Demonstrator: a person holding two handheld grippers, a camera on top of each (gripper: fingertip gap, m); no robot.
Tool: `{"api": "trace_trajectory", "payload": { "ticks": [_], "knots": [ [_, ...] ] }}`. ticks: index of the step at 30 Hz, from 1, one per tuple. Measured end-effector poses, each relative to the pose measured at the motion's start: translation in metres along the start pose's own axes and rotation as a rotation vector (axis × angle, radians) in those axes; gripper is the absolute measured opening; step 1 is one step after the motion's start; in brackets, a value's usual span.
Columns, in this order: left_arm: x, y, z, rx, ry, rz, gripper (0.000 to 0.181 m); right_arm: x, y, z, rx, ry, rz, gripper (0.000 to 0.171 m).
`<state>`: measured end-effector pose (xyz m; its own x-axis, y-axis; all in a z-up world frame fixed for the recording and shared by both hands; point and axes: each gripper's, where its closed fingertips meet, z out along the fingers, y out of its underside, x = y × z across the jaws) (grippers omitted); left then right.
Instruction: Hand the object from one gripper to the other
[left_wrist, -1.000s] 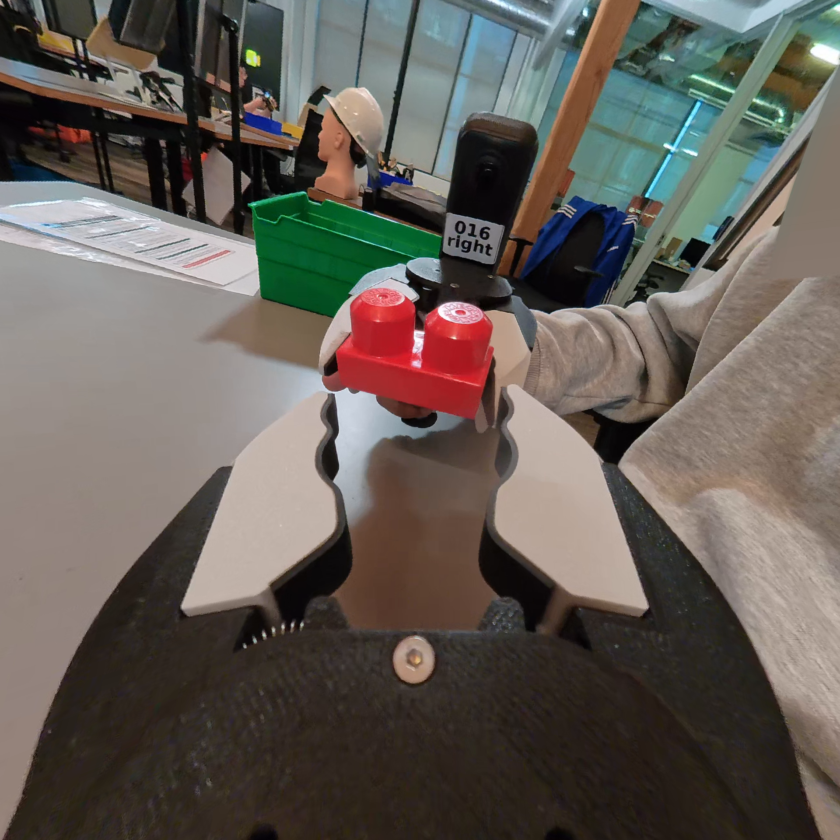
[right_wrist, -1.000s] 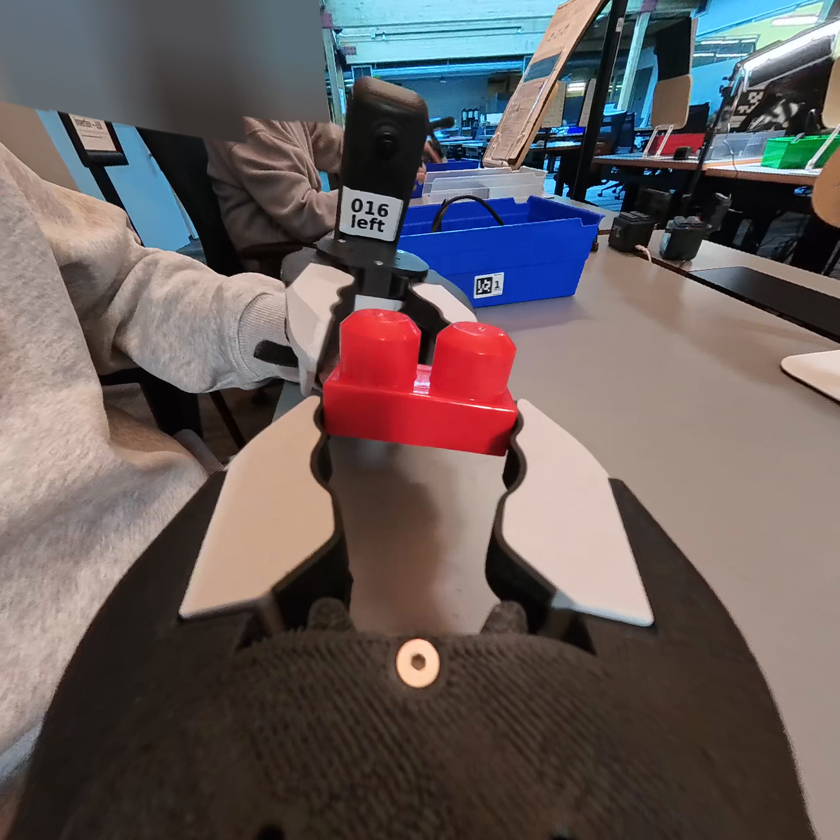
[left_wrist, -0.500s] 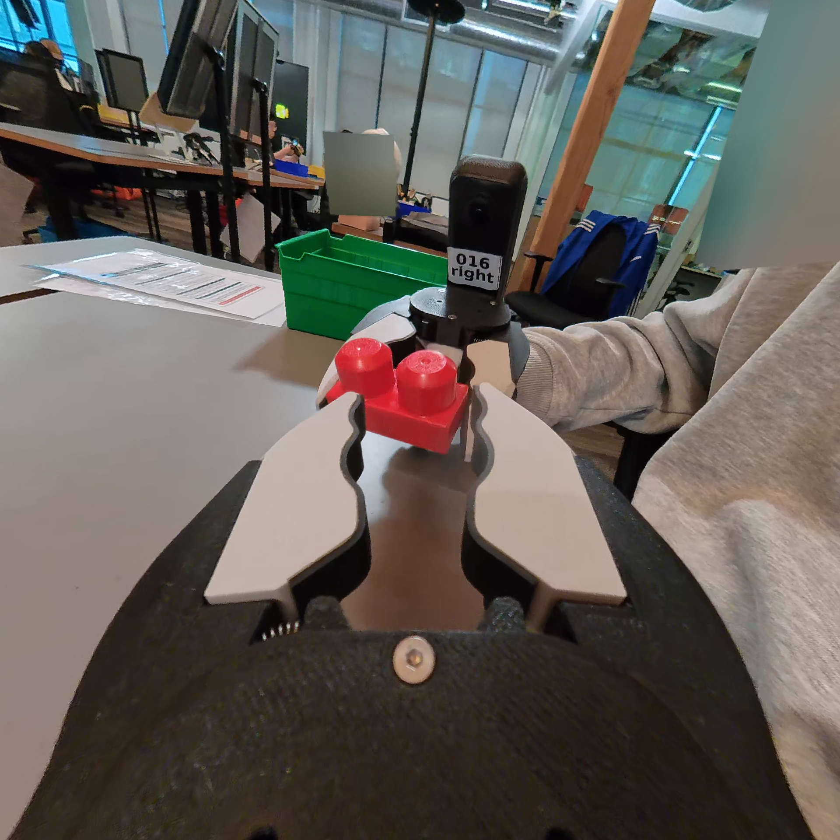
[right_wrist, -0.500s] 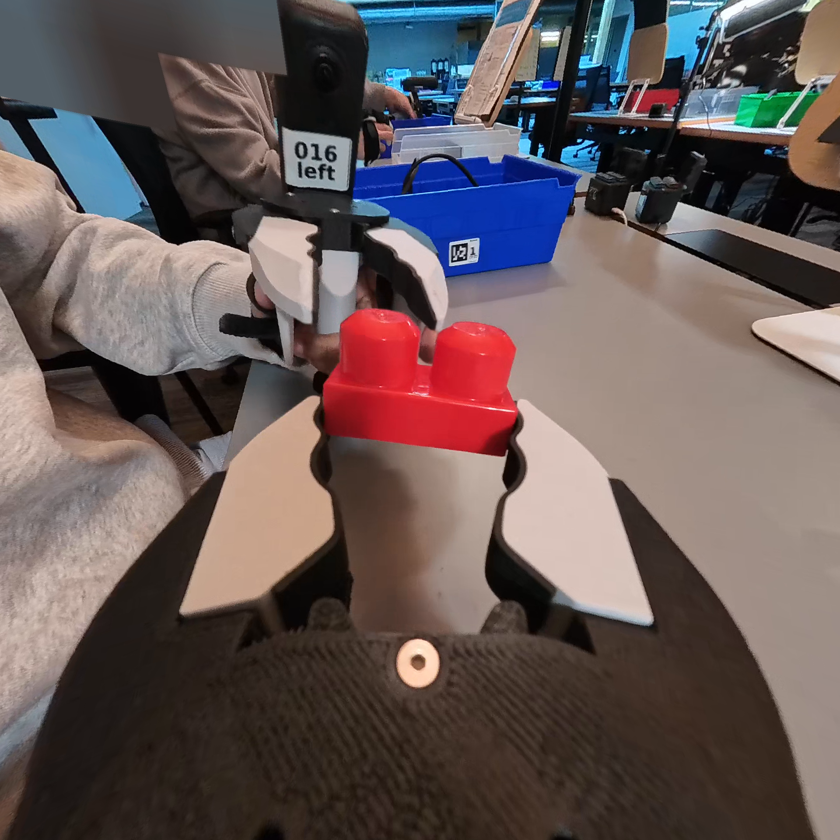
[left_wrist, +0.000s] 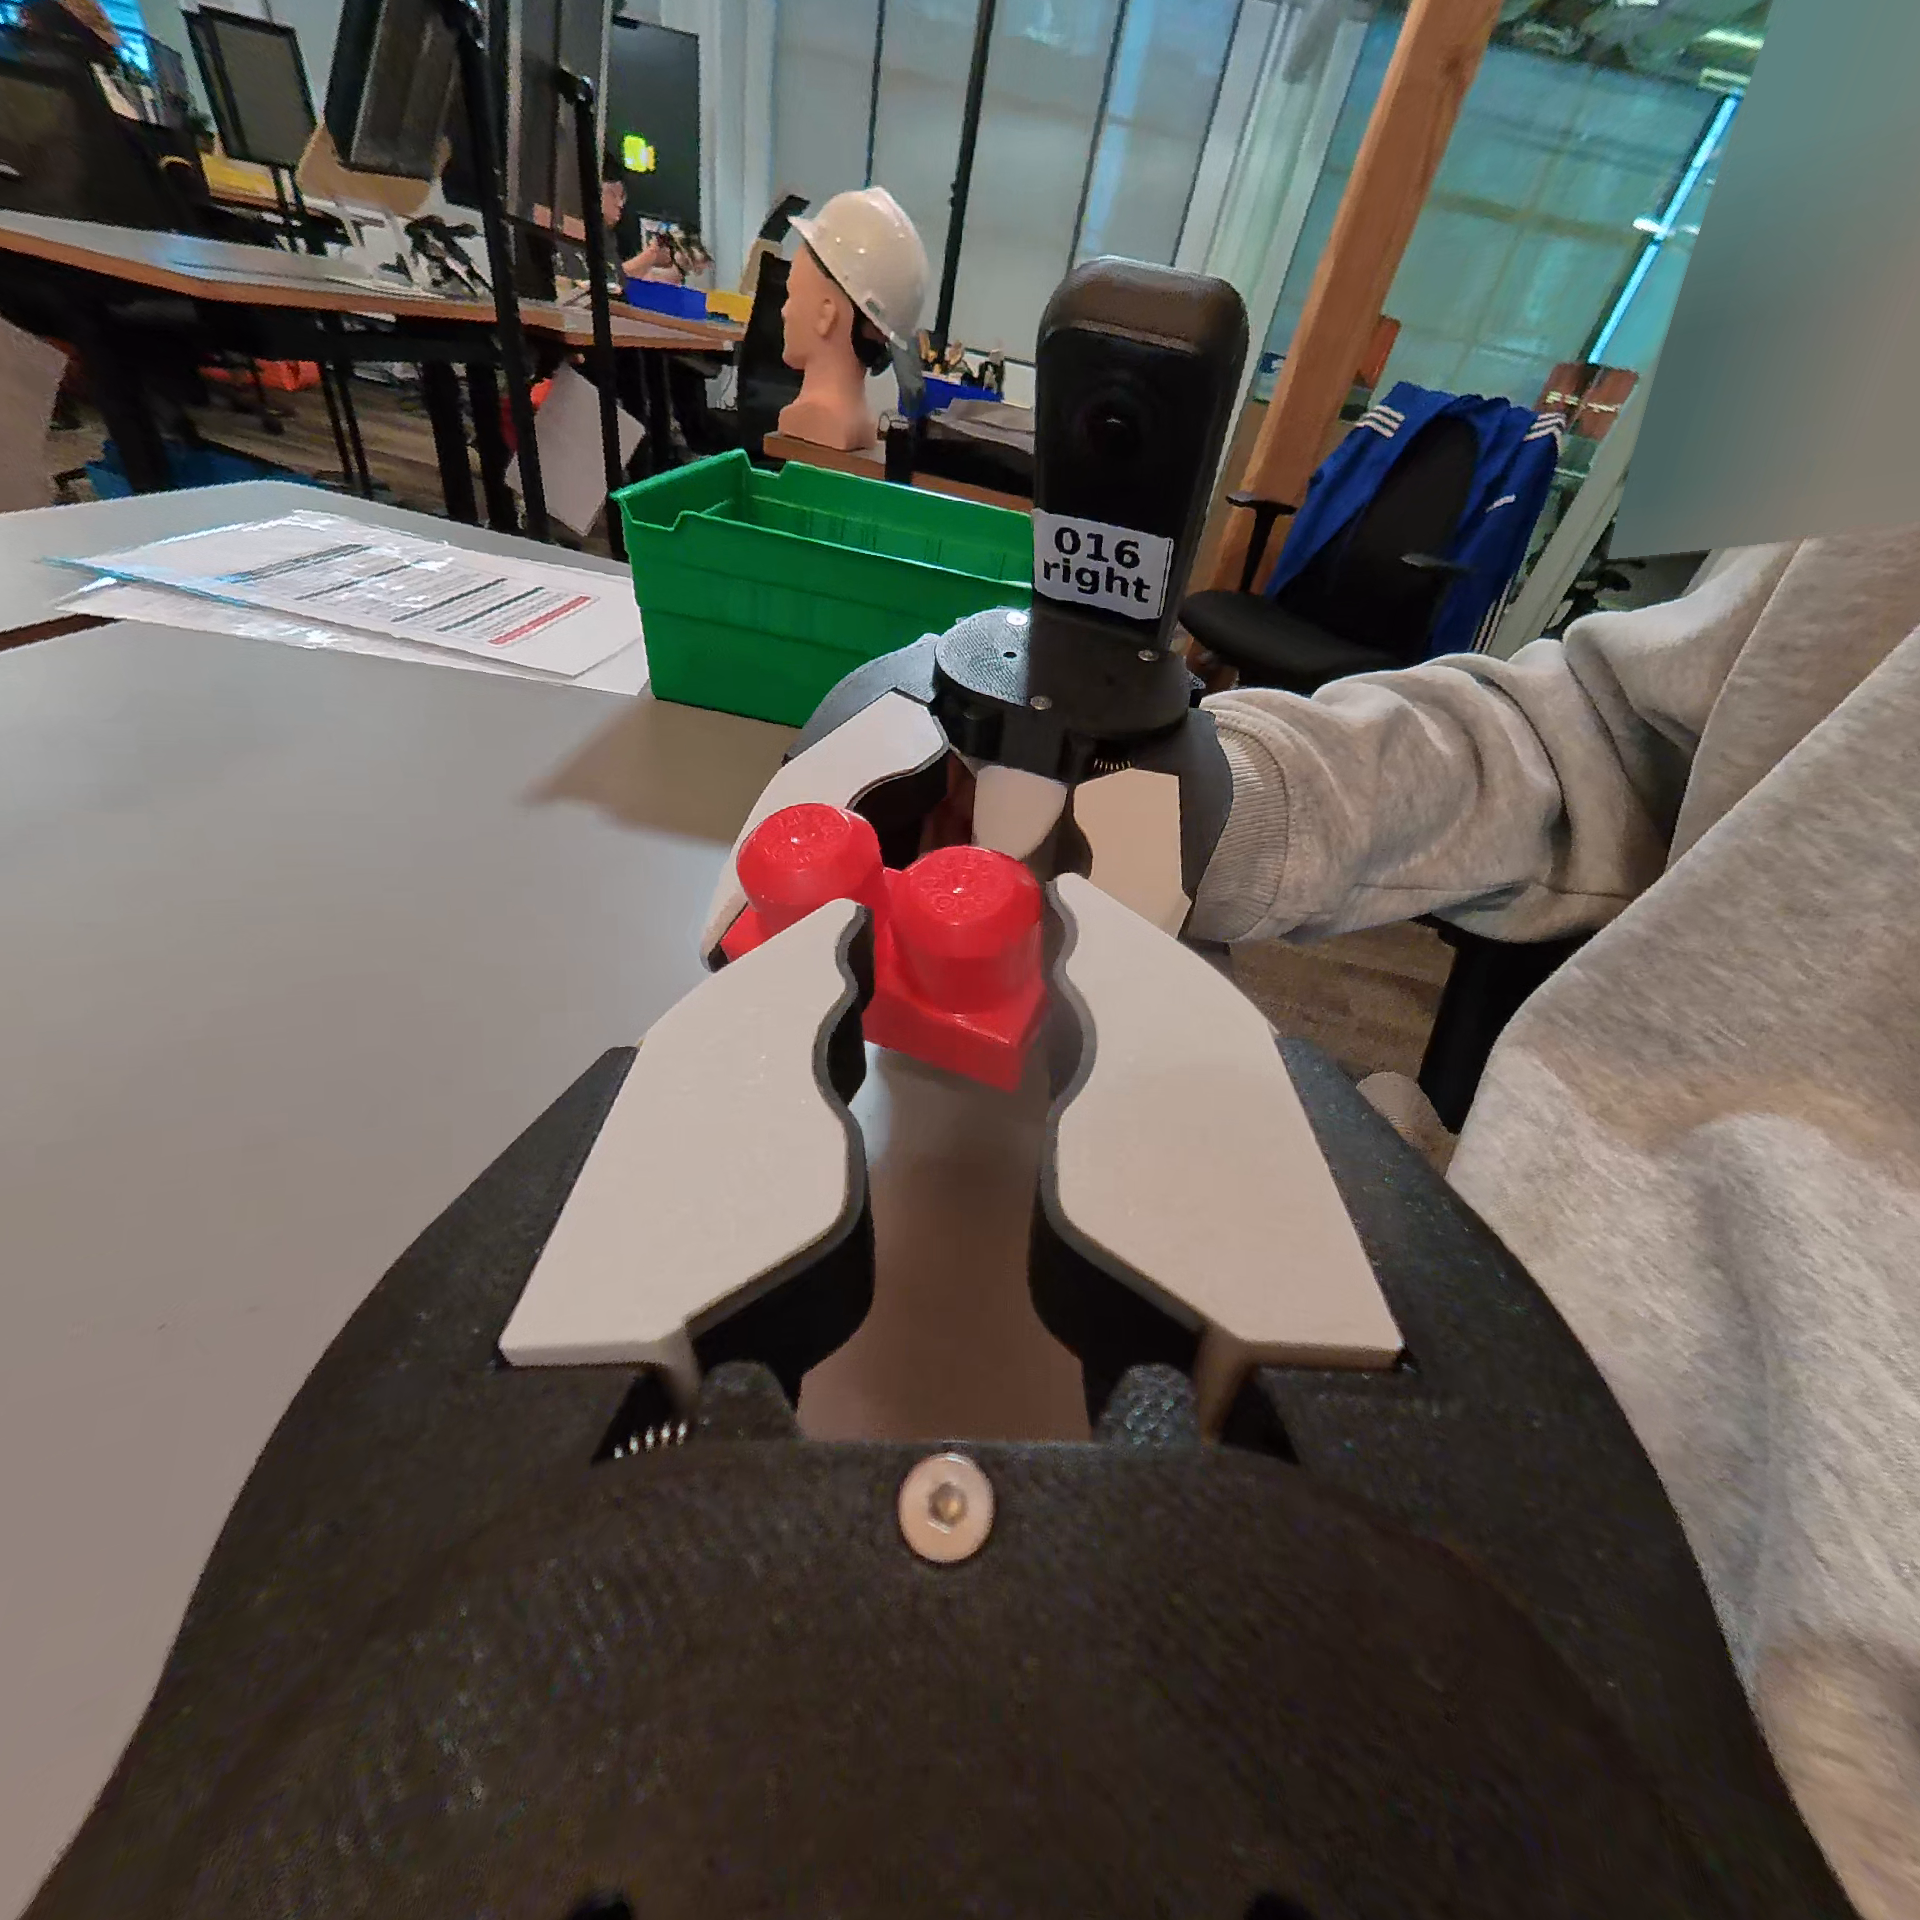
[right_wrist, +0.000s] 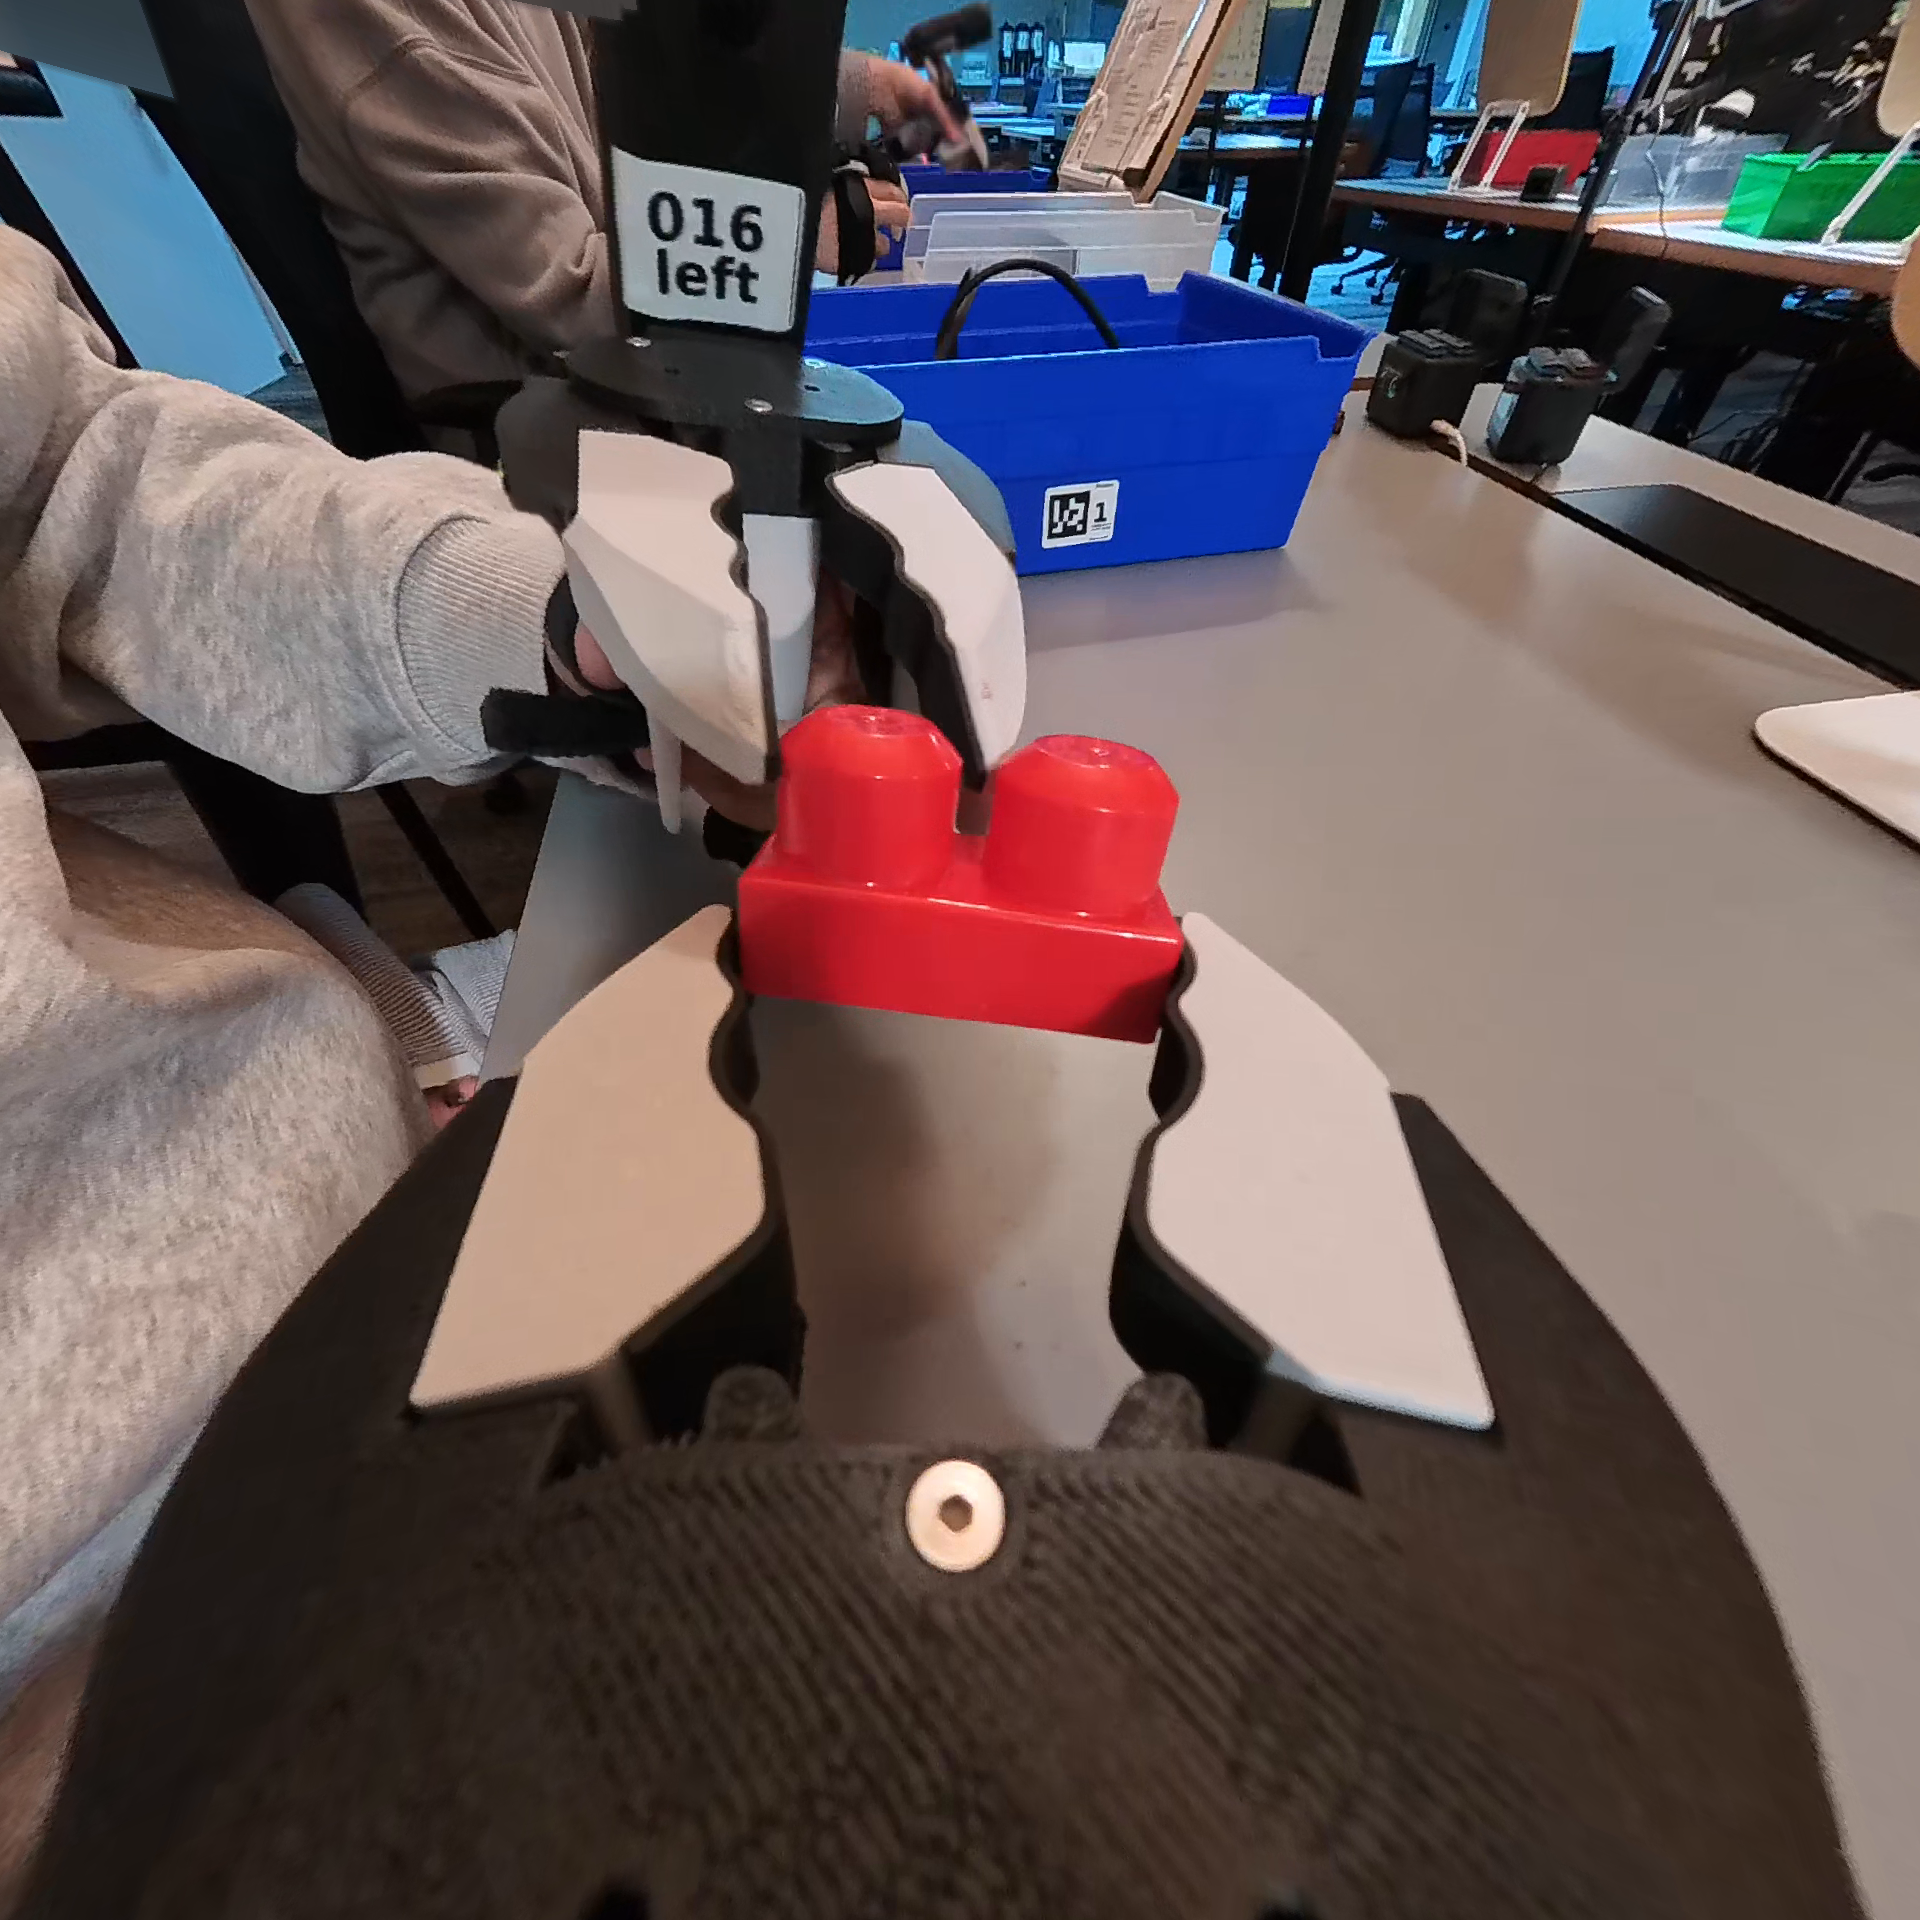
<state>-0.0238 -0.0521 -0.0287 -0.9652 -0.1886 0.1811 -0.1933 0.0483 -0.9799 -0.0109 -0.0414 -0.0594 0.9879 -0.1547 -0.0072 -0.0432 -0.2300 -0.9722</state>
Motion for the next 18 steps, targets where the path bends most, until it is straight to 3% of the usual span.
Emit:
{"api": "trace_trajectory", "payload": {
  "ticks": [18],
  "knots": [
    [0.0029, -0.0023, 0.0012, 0.006, 0.017, -0.031, 0.029, -0.0016, -0.0061, -0.0009, 0.049, -0.015, 0.005, 0.077]
  ]
}}
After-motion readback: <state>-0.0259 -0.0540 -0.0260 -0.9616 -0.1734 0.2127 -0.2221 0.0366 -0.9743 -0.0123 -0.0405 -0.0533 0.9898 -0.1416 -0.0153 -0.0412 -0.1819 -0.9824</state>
